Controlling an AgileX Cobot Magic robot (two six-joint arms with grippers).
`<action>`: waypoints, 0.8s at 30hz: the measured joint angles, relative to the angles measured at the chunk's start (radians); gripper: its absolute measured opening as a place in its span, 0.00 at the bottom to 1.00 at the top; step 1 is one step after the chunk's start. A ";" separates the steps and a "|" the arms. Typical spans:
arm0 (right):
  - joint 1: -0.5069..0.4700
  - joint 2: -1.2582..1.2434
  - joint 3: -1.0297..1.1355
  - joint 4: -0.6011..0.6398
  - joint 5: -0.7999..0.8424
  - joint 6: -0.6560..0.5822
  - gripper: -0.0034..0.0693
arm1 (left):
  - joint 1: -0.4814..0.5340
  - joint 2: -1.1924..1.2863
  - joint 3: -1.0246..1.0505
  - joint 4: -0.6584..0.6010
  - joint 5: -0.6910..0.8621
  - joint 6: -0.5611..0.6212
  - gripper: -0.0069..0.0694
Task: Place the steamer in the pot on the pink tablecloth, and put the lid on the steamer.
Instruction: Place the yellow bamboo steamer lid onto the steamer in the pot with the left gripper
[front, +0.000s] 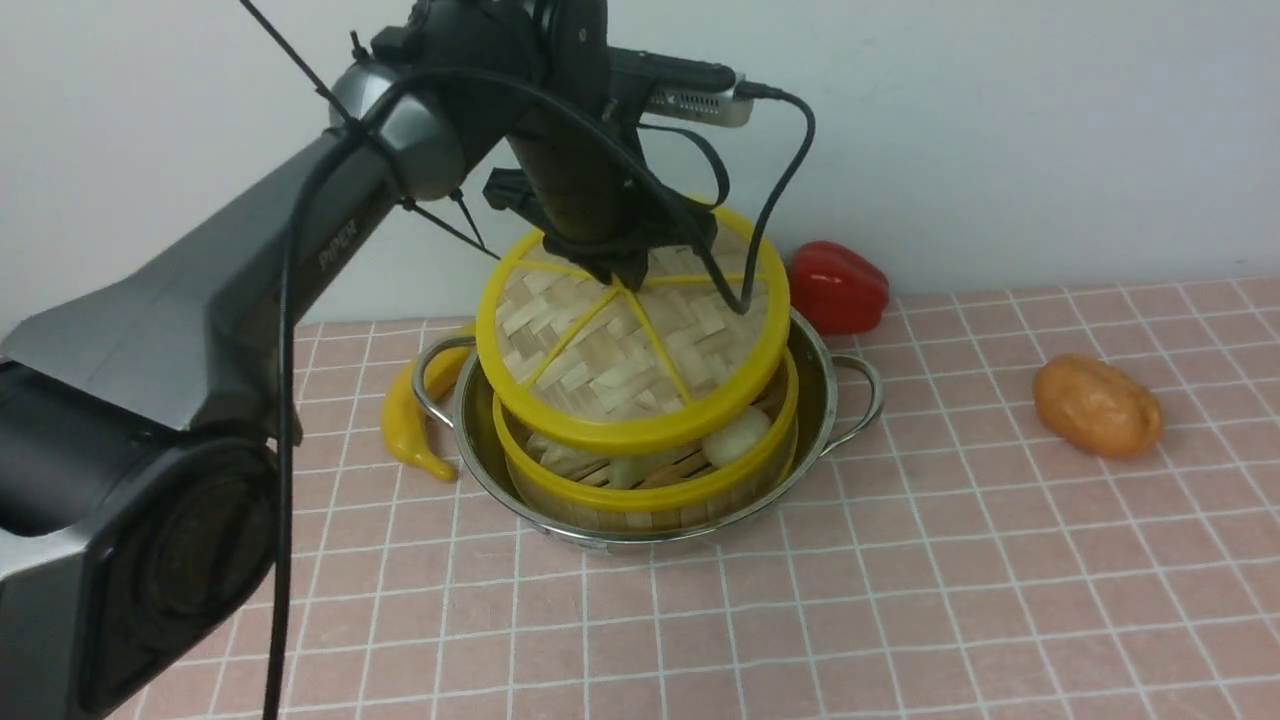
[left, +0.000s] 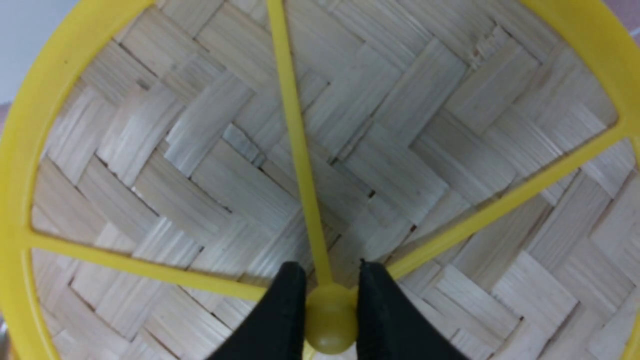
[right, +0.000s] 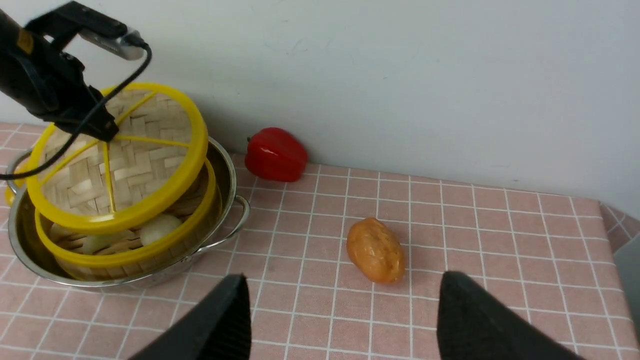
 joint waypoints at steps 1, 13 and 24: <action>0.000 0.000 0.000 0.000 0.000 0.001 0.72 | 0.000 -0.031 0.009 0.000 0.000 0.000 0.25; 0.000 -0.001 0.000 0.002 0.000 0.014 0.72 | 0.000 -0.214 0.149 0.010 0.001 0.001 0.25; 0.000 -0.001 0.000 0.011 0.000 0.026 0.72 | 0.000 -0.063 0.158 0.011 -0.002 0.016 0.25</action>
